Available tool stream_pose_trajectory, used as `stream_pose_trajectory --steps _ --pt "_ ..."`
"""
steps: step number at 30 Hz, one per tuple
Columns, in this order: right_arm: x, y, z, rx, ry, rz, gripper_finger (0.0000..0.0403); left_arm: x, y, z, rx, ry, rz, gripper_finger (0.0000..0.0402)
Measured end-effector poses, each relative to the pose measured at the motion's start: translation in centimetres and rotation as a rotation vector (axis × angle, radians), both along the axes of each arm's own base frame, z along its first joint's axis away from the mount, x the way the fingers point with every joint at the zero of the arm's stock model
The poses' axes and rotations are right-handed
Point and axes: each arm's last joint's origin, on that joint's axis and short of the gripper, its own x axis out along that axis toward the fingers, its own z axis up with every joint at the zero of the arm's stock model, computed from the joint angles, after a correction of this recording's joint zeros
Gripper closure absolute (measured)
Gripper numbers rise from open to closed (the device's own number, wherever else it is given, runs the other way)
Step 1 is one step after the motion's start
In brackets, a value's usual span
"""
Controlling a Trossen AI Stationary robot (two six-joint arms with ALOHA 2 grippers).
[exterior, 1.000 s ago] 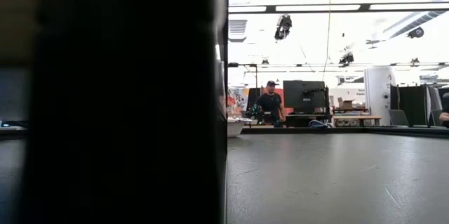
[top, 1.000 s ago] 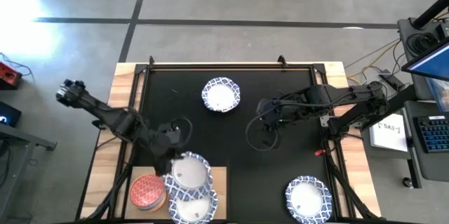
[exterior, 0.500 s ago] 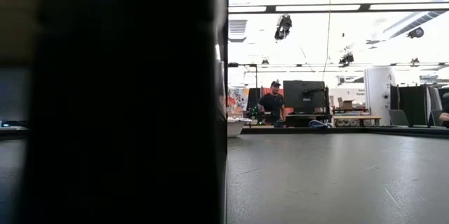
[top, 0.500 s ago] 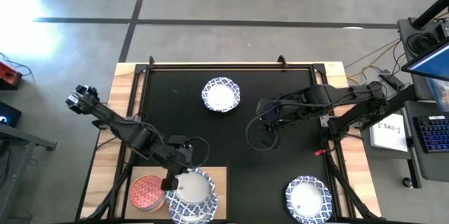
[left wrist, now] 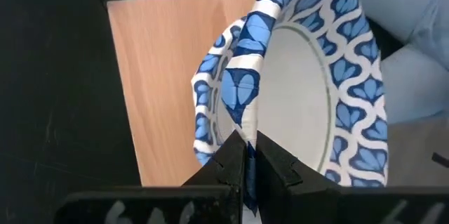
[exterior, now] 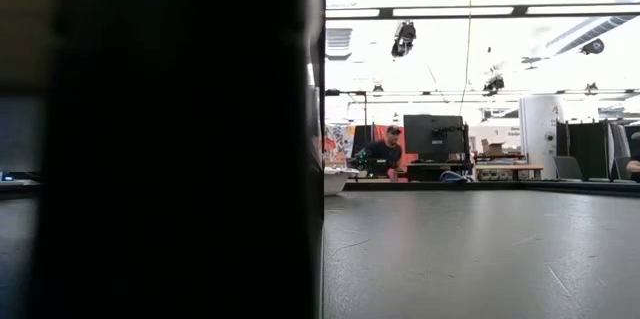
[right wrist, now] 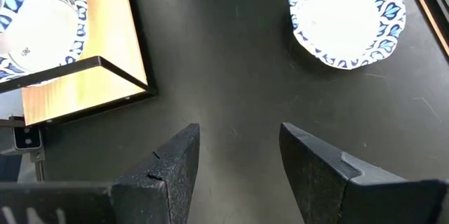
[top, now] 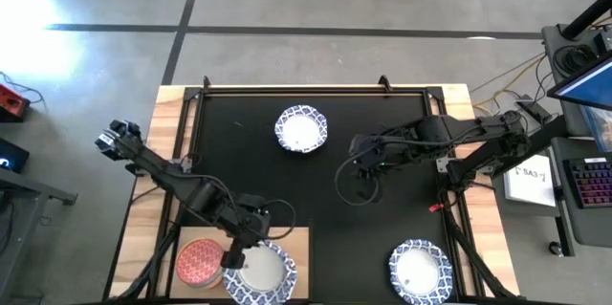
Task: Place and stack bowls onto a shelf
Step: Stack the white patterned bowl on top of the white patterned bowl on the shelf
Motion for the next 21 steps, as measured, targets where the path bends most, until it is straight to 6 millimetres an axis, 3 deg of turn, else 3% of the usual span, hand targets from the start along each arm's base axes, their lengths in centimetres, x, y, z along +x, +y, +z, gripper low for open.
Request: stream_pose_trajectory --steps 11,21 --pt "0.0 0.0 0.0 0.001 -0.003 0.000 0.0218 1.3 -0.9 -2.0 0.014 0.041 -0.038 0.0400" --pt "0.2 0.0 0.1 0.004 -0.020 0.000 0.0218 1.9 -1.3 -3.3 0.041 0.065 -0.056 0.0339"
